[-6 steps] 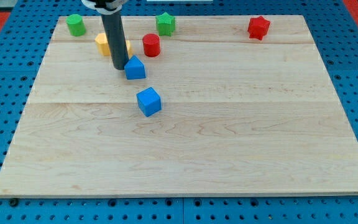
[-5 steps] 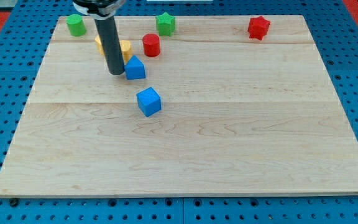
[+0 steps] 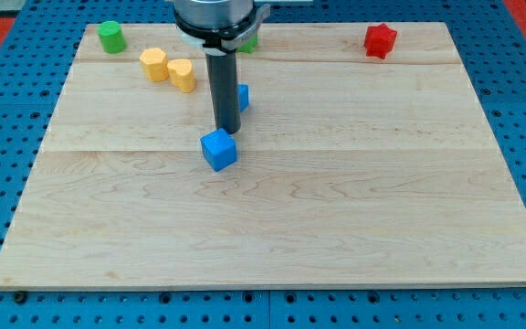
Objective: Move the blue cube diagonal to the blue triangle
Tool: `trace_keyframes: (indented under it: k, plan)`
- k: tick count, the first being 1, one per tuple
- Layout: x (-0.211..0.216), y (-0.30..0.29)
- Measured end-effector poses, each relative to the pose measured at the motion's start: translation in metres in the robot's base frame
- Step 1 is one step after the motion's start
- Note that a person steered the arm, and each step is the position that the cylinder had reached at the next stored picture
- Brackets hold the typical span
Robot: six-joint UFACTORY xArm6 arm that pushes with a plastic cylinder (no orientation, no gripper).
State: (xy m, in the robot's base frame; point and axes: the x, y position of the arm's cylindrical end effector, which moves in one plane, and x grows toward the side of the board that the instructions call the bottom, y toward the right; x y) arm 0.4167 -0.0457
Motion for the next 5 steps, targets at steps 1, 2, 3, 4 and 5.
trace_keyframes:
  k: [1, 2, 3, 4, 5]
  plan:
    - [0.036, 0.042]
    - [0.087, 0.047]
    - [0.112, 0.039]
    - [0.072, -0.007]
    - [0.028, 0.0]
